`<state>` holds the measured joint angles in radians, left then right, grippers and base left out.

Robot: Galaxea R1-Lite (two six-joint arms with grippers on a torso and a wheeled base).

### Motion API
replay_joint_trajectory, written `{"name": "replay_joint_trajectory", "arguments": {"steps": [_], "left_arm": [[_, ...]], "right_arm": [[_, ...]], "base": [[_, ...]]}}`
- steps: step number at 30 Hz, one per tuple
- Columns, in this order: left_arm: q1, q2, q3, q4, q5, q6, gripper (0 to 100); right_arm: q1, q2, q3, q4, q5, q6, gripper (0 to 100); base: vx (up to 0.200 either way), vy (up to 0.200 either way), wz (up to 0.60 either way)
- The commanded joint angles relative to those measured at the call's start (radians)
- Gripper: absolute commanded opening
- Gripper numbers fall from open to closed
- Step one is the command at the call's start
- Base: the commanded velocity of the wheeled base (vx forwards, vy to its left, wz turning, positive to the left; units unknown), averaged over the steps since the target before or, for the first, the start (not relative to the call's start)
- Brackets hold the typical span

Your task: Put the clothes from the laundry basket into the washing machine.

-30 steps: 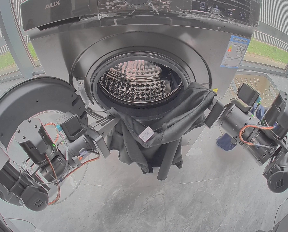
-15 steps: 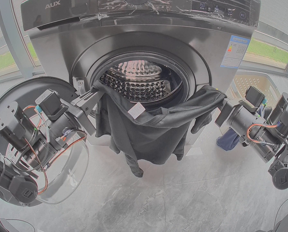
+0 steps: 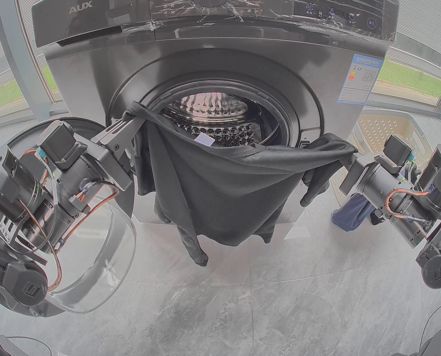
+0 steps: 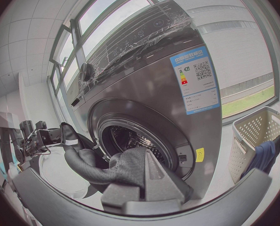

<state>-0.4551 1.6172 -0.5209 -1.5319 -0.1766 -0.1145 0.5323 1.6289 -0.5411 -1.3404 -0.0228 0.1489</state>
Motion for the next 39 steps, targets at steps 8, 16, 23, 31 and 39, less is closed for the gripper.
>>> {"name": "replay_joint_trajectory", "arguments": {"steps": [8, 16, 23, 31, 39], "left_arm": [[0.016, -0.007, -0.022, -0.001, 0.002, -0.001, 0], [0.015, -0.007, -0.027, -0.001, 0.002, -0.001, 0], [0.004, -0.007, -0.027, 0.001, 0.002, -0.002, 0], [-0.148, 0.047, -0.036, -0.001, 0.034, 0.001, 0], [-0.158, 0.092, -0.080, -0.002, 0.023, 0.001, 0]], "right_arm": [[-0.032, -0.029, -0.002, 0.000, 0.004, -0.026, 0], [-0.032, -0.055, -0.003, 0.003, 0.018, -0.026, 0], [-0.028, -0.057, -0.002, 0.020, 0.020, -0.025, 0], [0.041, 0.003, 0.023, 0.004, 0.010, -0.011, 0], [0.130, 0.160, 0.018, 0.003, -0.022, -0.008, 0]], "base": [[0.000, 0.000, 0.00], [0.000, 0.000, 0.00], [0.000, 0.000, 0.00], [0.000, 0.000, 0.00], [0.000, 0.000, 0.00]]}}
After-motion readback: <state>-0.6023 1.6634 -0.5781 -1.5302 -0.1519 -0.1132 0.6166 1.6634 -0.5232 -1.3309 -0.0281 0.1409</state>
